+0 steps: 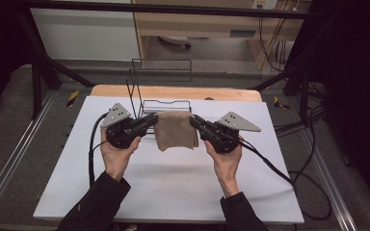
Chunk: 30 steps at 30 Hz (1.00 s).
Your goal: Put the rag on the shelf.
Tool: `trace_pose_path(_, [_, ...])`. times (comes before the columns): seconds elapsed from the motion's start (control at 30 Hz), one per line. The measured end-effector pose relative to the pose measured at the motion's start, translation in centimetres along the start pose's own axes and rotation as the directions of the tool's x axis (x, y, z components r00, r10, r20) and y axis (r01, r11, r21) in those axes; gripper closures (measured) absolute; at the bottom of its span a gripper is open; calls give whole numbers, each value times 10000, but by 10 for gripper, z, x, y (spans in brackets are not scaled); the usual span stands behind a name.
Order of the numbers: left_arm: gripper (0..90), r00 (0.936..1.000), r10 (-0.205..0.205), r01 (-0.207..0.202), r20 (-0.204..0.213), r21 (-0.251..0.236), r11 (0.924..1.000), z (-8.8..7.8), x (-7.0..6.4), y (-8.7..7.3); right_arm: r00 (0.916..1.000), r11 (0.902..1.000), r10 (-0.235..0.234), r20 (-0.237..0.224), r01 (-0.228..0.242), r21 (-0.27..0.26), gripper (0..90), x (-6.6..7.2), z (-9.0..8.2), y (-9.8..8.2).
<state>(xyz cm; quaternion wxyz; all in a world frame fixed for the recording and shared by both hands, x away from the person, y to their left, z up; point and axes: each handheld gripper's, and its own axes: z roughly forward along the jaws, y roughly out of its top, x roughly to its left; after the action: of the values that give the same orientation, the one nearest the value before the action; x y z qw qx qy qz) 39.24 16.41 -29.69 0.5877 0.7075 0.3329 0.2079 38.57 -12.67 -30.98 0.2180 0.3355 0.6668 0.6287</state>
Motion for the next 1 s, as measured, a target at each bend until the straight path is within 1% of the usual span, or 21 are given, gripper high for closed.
trace_pose_path(0.17, [853, 10000, -19, 18, -37, -247, 9997, -2, 4, 6, 9999, 9997, -163, 4, 163, -158, 842, 2, 6, 9])
trace_pose_path(0.33, [853, 9999, -8, 3, -104, -478, 9989, -3, 7, 13, 9999, 9994, -157, 17, 157, -318, 842, 3, 9, 17])
trace_pose_path(0.6, [853, 9996, 66, -84, -260, -693, 9976, -5, 11, 27, 9998, 9982, -173, 30, 174, -567, 842, 5, 14, 29])
trace_pose_path(0.77, [853, 9995, 96, -122, -307, -858, 9962, -6, 14, 33, 9994, 9967, -345, 100, 351, -733, 842, 6, 17, 39])
trace_pose_path(0.93, [853, 9992, 161, -199, -361, -1064, 9941, -7, 16, 40, 9989, 9953, -432, 157, 444, -863, 842, 8, 20, 47])
trace_pose_path(1.0, [853, 9991, 191, -231, -384, -1077, 9939, -8, 17, 43, 9988, 9947, -458, 174, 472, -917, 842, 8, 22, 51])
